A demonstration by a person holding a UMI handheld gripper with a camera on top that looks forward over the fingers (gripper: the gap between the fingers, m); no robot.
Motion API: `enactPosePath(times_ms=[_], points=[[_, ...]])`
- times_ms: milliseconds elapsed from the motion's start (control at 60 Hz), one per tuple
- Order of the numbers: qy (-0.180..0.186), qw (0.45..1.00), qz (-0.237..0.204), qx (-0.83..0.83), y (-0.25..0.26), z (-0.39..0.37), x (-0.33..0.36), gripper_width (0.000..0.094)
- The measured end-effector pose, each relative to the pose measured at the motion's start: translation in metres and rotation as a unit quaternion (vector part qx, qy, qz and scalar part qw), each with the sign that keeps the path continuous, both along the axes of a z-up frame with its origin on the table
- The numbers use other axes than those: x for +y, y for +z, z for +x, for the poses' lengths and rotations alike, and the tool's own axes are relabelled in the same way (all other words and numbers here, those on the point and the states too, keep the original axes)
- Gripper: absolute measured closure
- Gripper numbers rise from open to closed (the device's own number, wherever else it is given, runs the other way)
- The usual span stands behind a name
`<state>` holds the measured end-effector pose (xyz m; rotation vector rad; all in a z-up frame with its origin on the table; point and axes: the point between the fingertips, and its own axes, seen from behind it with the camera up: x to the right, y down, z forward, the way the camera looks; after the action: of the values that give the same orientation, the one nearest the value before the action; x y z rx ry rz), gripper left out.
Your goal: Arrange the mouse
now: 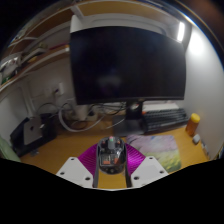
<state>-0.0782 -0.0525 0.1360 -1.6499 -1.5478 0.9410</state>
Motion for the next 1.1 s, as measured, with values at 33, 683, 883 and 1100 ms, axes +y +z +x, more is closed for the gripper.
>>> enactPosePath(times_ms=[33,683,883,1100], points=[[-0.009,1.000,0.014,0.004,0.003,-0.009,0.027,0.0561],[-0.013,0.997,0.040,-0.067,-0.148,-0.044,0.186,0.0377],[-0.018,0.996,0.048,-0.077,-0.106,-0.015,0.178,0.0076],[0.002,0.996,0.016,-0.084,-0.023,0.076,0.099,0.0082]])
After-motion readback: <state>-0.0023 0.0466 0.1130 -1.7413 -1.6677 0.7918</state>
